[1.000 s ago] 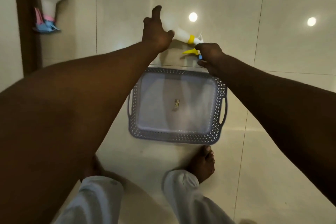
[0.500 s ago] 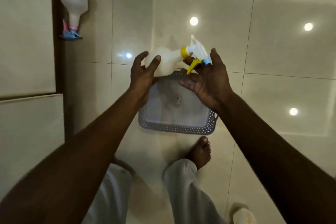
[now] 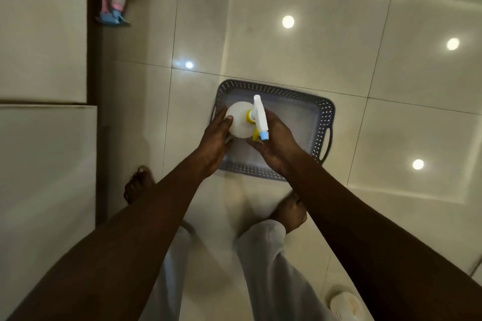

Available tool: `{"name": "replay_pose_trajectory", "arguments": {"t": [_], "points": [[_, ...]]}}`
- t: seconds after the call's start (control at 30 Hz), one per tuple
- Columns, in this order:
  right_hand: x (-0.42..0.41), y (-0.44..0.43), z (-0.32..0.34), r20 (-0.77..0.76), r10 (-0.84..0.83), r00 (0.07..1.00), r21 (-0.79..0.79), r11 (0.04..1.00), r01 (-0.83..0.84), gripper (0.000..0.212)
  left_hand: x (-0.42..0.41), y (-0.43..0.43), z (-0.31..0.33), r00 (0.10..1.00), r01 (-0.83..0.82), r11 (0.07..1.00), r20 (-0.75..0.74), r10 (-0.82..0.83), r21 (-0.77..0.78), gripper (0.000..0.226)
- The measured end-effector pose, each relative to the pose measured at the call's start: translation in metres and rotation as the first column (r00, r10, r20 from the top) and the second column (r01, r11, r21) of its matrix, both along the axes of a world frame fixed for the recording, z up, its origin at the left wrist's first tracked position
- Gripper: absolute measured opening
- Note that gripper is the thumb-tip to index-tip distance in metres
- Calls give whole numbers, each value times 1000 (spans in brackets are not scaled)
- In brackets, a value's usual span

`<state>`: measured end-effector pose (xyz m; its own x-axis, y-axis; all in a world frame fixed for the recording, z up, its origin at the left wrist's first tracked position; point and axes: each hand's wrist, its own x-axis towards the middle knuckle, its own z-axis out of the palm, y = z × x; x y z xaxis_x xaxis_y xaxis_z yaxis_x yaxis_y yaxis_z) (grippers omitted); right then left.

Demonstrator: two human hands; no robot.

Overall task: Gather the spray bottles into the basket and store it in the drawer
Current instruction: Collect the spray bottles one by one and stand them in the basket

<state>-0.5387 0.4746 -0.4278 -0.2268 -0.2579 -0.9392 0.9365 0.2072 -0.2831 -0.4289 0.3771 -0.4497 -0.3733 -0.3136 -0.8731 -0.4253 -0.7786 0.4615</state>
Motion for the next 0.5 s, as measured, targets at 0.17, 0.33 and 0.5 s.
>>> {"name": "replay_pose_trajectory", "arguments": {"t": [0.17, 0.33, 0.5], "points": [[11, -13, -16, -101, 29, 994, 38, 999, -26, 43, -10, 1, -21, 999, 27, 998, 31, -25, -54, 49], [8, -24, -30, -195, 21, 981, 63, 998, -9, 47, -28, -4, -37, 994, 59, 993, 92, -50, -98, 46], [3, -28, -43, -222, 39, 974, 53, 998, -28, 48, -34, -8, -43, 988, 75, 992, 146, -59, -101, 44]]}}
